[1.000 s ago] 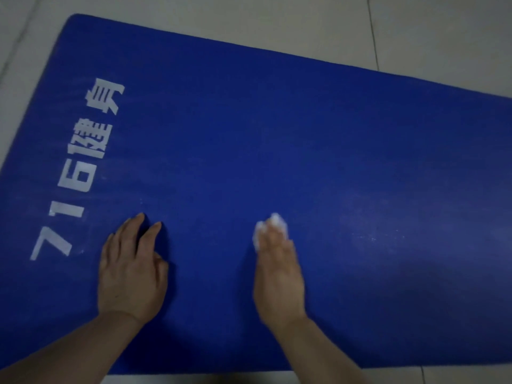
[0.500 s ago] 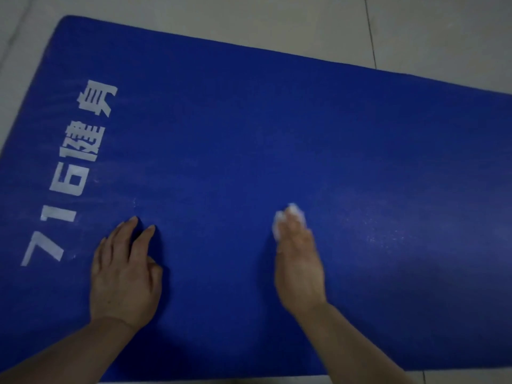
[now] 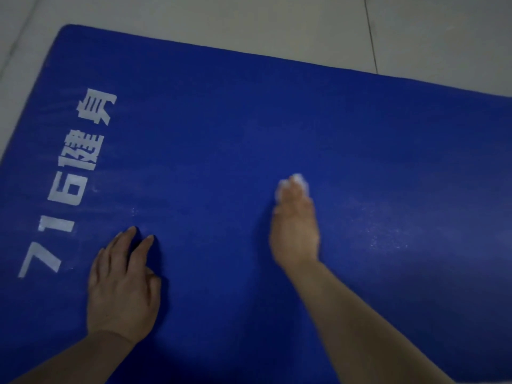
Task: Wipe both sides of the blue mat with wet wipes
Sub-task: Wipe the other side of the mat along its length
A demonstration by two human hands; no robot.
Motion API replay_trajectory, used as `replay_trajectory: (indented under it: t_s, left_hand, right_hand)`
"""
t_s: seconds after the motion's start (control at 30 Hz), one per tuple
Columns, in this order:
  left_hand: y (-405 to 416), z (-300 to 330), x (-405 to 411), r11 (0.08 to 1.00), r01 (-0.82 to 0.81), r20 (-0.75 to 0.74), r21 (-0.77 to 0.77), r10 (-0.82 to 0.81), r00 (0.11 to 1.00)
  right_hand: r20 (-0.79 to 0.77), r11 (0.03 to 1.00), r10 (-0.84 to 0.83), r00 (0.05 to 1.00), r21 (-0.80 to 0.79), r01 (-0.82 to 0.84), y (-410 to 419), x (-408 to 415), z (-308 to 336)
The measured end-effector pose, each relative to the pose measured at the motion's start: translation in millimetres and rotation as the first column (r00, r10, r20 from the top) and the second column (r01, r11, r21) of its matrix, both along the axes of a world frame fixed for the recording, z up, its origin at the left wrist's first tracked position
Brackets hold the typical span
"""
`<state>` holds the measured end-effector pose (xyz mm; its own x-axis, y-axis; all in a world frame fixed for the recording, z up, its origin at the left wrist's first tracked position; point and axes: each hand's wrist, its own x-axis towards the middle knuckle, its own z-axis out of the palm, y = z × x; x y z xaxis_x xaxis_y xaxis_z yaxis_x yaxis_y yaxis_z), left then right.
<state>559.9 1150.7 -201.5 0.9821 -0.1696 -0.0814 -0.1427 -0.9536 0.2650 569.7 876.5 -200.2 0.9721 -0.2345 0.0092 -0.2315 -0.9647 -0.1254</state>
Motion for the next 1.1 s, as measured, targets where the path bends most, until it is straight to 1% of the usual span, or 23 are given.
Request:
replay_trajectory:
  t_s: [0.07, 0.13, 0.17, 0.2, 0.23, 0.27, 0.3, 0.33, 0.37, 0.4, 0.43, 0.5, 0.53, 0.57, 0.6, 0.67, 0.73, 0.8, 0.83, 0.93, 0.97, 1.03, 1.1]
  left_hand:
    - [-0.8, -1.0, -0.5, 1.000, 0.002, 0.020, 0.000, -0.002, 1.000]
    - [-0.4, -2.5, -0.7, 1.000, 0.001, 0.028, -0.002, -0.001, 1.000]
    - [0.1, -3.2, -0.7, 1.000, 0.001, 0.030, -0.003, -0.001, 1.000]
    - [0.1, -3.6, -0.9, 1.000, 0.003, 0.033, -0.004, -0.003, 0.999]
    - [0.0, -4.1, -1.2, 1.000, 0.005, 0.038, -0.006, -0.004, 0.999]
    - [-0.2, -4.1, -1.4, 1.000, 0.006, 0.042, -0.007, -0.005, 0.999]
    - [-0.2, -4.2, -1.9, 1.000, 0.007, 0.043, -0.006, -0.006, 0.999]
    - [0.0, -3.7, -1.7, 1.000, 0.008, 0.040, -0.002, -0.007, 0.999]
    - [0.8, -3.4, -1.6, 1.000, 0.006, 0.036, 0.001, -0.006, 0.999]
    - [1.1, -3.1, -1.0, 1.000, 0.003, 0.032, 0.001, -0.003, 0.999]
    - [0.7, -2.6, -0.5, 1.000, 0.002, 0.030, -0.002, -0.002, 1.000]
    - [-0.2, -1.4, -0.4, 1.000, 0.009, 0.029, -0.008, -0.008, 1.000]
    - [0.0, -1.4, -0.8, 1.000, 0.014, 0.029, -0.008, -0.014, 0.999]
    - [0.5, -1.3, -1.7, 1.000, 0.021, 0.027, -0.001, -0.020, 0.999]
    - [0.0, 0.0, -1.6, 1.000, 0.019, 0.029, 0.006, -0.019, 0.999]
    - [-7.2, 5.3, 7.4, 0.999, -0.038, 0.034, -0.033, 0.039, 0.999]
    - [-26.2, 13.2, 30.3, 0.990, -0.044, 0.043, -0.137, 0.050, 0.998]
    - [-54.7, 15.2, 59.5, 0.971, 0.077, 0.093, -0.228, -0.057, 0.994]
    - [-69.0, 12.8, 71.7, 0.960, 0.151, 0.111, -0.236, -0.128, 0.986]
    - [-92.4, -1.7, 89.1, 0.936, 0.324, 0.114, -0.139, -0.310, 0.944]
    - [-93.7, -5.4, 89.6, 0.933, 0.345, 0.103, -0.099, -0.336, 0.936]
    - [-93.1, -8.4, 89.2, 0.938, 0.342, 0.101, -0.063, -0.335, 0.937]
    - [-93.4, -7.2, 88.8, 0.942, 0.330, 0.083, -0.054, -0.325, 0.942]
  right_hand:
    - [-0.050, 0.960, -0.280, 0.959, -0.012, 0.279, -51.6, 5.3, 5.9]
    - [-0.076, 0.895, -0.444, 0.893, 0.016, 0.446, -72.9, 9.9, 9.1]
    - [-0.082, 0.881, -0.469, 0.879, 0.024, 0.472, -69.0, 14.3, 7.6]
    - [-0.097, 0.897, -0.437, 0.894, 0.031, 0.441, -56.4, 18.9, 5.4]
    - [-0.092, 0.928, -0.367, 0.926, 0.028, 0.371, -38.2, 22.8, 4.7]
    - [-0.101, 0.962, -0.267, 0.958, 0.038, 0.272, -14.7, 24.4, 3.3]
    - [-0.094, 0.991, -0.123, 0.988, 0.044, 0.127, 11.2, 23.3, 0.5]
    - [-0.099, 0.997, 0.016, 0.995, 0.073, -0.009, 36.0, 18.8, -0.1]
    - [-0.107, 0.990, 0.117, 0.987, 0.089, -0.107, 53.4, 14.6, 0.8]
    - [-0.123, 0.978, 0.198, 0.972, 0.088, -0.188, 58.0, 12.9, 0.9]
    - [-0.146, 0.978, 0.208, 0.967, 0.065, -0.201, 51.2, 13.0, 2.6]
    - [-0.150, 0.997, 0.067, 0.986, -0.038, -0.073, 13.2, 13.5, -5.2]
    - [-0.143, 0.997, -0.075, 0.987, -0.047, 0.069, -6.5, 15.9, -4.9]
    - [-0.119, 0.974, -0.226, 0.967, -0.001, 0.227, -21.8, 17.6, -1.2]
    - [-0.124, 0.951, -0.294, 0.948, 0.057, 0.303, -28.6, 16.6, 2.6]
    - [-0.126, 0.944, -0.284, 0.950, 0.138, 0.300, -27.6, 18.3, 10.4]
    - [-0.132, 0.944, -0.259, 0.957, 0.175, 0.280, -21.8, 21.0, 9.4]
    - [-0.134, 0.938, -0.276, 0.952, 0.180, 0.297, -20.4, 23.4, 6.7]
    - [-0.127, 0.941, -0.274, 0.953, 0.170, 0.293, -21.9, 22.7, 5.1]
    - [-0.102, 0.960, -0.225, 0.969, 0.150, 0.238, -31.5, 16.3, 3.4]
    - [-0.088, 0.952, -0.253, 0.963, 0.157, 0.264, -38.9, 14.0, 4.9]
    - [-0.077, 0.898, -0.395, 0.915, 0.178, 0.403, -57.8, 14.9, 6.9]
    - [-0.083, 0.872, -0.471, 0.878, 0.110, 0.478, -67.0, 22.0, 4.1]
